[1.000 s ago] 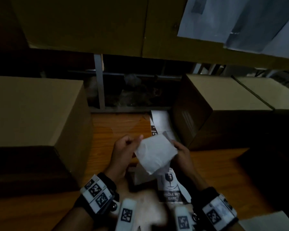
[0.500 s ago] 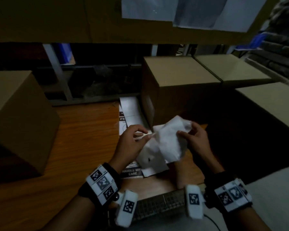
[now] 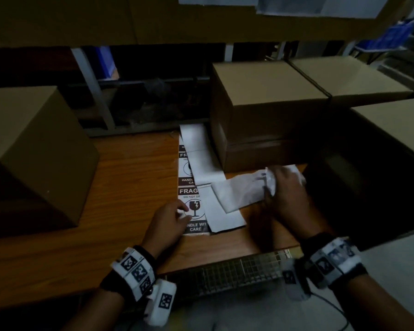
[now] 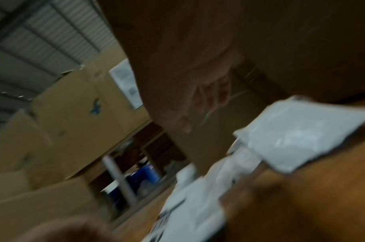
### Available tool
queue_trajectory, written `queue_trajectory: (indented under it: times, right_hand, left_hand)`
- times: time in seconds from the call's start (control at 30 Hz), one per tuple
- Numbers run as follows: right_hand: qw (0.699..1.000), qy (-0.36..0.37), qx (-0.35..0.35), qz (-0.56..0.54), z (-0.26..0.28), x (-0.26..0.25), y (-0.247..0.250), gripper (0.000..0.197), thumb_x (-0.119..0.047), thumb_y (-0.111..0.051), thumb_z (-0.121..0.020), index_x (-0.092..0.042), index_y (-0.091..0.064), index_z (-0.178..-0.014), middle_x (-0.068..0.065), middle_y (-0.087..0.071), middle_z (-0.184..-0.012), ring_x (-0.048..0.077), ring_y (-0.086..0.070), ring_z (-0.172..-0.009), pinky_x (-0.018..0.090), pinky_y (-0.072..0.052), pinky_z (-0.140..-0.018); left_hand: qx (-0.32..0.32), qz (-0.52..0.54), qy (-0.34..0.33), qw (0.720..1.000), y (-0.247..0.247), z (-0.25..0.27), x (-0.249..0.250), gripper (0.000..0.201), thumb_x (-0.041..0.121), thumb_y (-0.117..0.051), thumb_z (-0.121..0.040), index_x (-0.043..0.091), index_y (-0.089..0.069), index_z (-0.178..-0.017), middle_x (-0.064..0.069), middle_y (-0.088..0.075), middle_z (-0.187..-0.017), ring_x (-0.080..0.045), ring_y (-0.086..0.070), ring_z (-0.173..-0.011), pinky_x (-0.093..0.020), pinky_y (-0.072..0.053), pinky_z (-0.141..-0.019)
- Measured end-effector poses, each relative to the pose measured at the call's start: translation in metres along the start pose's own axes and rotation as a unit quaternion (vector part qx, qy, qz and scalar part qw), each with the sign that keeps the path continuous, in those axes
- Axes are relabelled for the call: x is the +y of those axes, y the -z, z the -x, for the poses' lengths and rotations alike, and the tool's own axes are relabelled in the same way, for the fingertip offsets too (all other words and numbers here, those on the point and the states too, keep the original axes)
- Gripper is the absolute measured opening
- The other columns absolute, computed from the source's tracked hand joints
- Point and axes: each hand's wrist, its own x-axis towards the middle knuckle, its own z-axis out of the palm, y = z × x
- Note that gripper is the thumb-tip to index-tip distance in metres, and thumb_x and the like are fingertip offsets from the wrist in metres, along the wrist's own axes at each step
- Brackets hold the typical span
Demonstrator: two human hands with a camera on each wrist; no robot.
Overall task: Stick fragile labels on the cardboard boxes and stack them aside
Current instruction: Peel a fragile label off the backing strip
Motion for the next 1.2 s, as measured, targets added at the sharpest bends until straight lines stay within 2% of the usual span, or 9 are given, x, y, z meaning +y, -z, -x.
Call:
queue_trajectory:
  times: [0.1, 0.2, 0.33, 0.57, 0.67, 0.77, 0.9, 1.07, 1.2]
  right_hand:
    - [0.985, 0.115, -0.124, -0.044, 0.026, -0.037, -0.041, 0.041, -0.024, -0.063, -0.091, -0.014, -0.057, -0.130, 0.011, -0.058, -0.128, 0.032, -0.055, -0.113, 0.040, -0.046, -0.089]
    - [0.975, 0.096, -0.199, 0.000, 0.029, -0.040, -0.073, 0.040, -0.041, -0.050, -0.098, -0.019, -0.056, -0.130, 0.009, -0.059, -0.126, 0.031, -0.056, -0.110, 0.038, -0.044, -0.090]
    - [0.974, 0.031, -0.199, 0.100, 0.016, -0.002, -0.085, 0.045, -0.057, -0.036, -0.095, -0.020, -0.059, -0.103, 0.009, -0.057, -0.104, 0.034, -0.057, -0.097, 0.041, -0.046, -0.082]
    - [0.983, -0.044, -0.118, 0.130, 0.003, -0.041, -0.055, 0.042, -0.039, -0.048, -0.092, -0.006, -0.063, -0.112, 0.021, -0.063, -0.113, 0.038, -0.057, -0.108, 0.041, -0.047, -0.083]
    - [0.996, 0.019, -0.085, 0.004, 0.011, -0.093, -0.075, 0.025, -0.025, -0.064, -0.084, -0.006, -0.070, -0.099, 0.017, -0.067, -0.102, 0.037, -0.063, -0.095, 0.040, -0.052, -0.081]
    - [0.982, 0.035, -0.171, -0.075, 0.020, -0.150, -0.104, 0.020, -0.023, -0.071, -0.085, -0.009, -0.071, -0.099, 0.013, -0.068, -0.102, 0.031, -0.064, -0.094, 0.032, -0.048, -0.079]
    - [0.969, 0.046, -0.222, -0.097, 0.020, -0.187, -0.136, 0.016, -0.025, -0.065, -0.084, -0.021, -0.070, -0.099, 0.003, -0.066, -0.113, 0.023, -0.061, -0.103, 0.027, -0.049, -0.079]
    - [0.971, 0.016, -0.236, -0.047, 0.009, -0.200, -0.152, 0.023, -0.023, -0.074, -0.067, -0.022, -0.069, -0.089, 0.004, -0.062, -0.110, 0.024, -0.057, -0.104, 0.032, -0.053, -0.078]
    - [0.971, 0.001, -0.230, -0.062, 0.008, -0.198, -0.160, 0.029, -0.022, -0.076, -0.063, -0.023, -0.070, -0.092, 0.007, -0.060, -0.111, 0.028, -0.055, -0.107, 0.032, -0.051, -0.080]
  left_hand:
    - [-0.115, -0.177, -0.107, 0.972, -0.002, 0.011, -0.008, 0.047, 0.026, -0.062, -0.094, 0.026, -0.050, -0.139, 0.003, -0.045, -0.147, -0.015, -0.040, -0.134, -0.027, -0.030, -0.110]
    - [-0.166, -0.327, -0.133, 0.921, 0.001, 0.016, -0.021, 0.054, 0.038, -0.048, -0.099, 0.029, -0.033, -0.150, 0.003, -0.021, -0.161, -0.020, -0.020, -0.147, -0.034, -0.018, -0.118]
    - [-0.152, -0.361, -0.107, 0.914, 0.027, 0.020, -0.044, 0.053, 0.038, -0.045, -0.100, 0.027, -0.032, -0.150, 0.001, -0.021, -0.161, -0.022, -0.020, -0.147, -0.036, -0.021, -0.117]
    - [-0.145, -0.346, -0.122, 0.919, 0.063, 0.023, -0.067, 0.043, 0.034, -0.049, -0.096, 0.025, -0.047, -0.139, 0.001, -0.036, -0.151, -0.020, -0.032, -0.134, -0.036, -0.036, -0.106]
    - [-0.134, -0.287, -0.129, 0.940, 0.070, 0.022, -0.071, 0.033, 0.033, -0.051, -0.097, 0.023, -0.058, -0.128, 0.004, -0.042, -0.145, -0.017, -0.034, -0.131, -0.030, -0.035, -0.105]
    - [-0.071, -0.197, -0.092, 0.973, 0.077, 0.013, -0.078, 0.022, 0.025, -0.056, -0.096, 0.019, -0.064, -0.115, 0.004, -0.054, -0.125, -0.014, -0.044, -0.118, -0.024, -0.038, -0.094]
    - [-0.005, -0.047, 0.044, 0.998, 0.088, -0.017, -0.086, 0.014, 0.012, -0.058, -0.092, 0.014, -0.065, -0.105, -0.001, -0.063, -0.106, -0.017, -0.059, -0.096, -0.032, -0.050, -0.083]
    - [-0.030, 0.193, 0.205, 0.959, 0.094, -0.059, -0.082, 0.018, 0.000, -0.047, -0.087, 0.012, -0.059, -0.082, -0.008, -0.063, -0.078, -0.022, -0.058, -0.066, -0.031, -0.047, -0.060]
    - [-0.070, 0.289, 0.246, 0.923, 0.097, -0.074, -0.068, 0.033, -0.006, -0.039, -0.089, 0.013, -0.054, -0.067, -0.009, -0.064, -0.069, -0.016, -0.056, -0.054, -0.025, -0.044, -0.051]
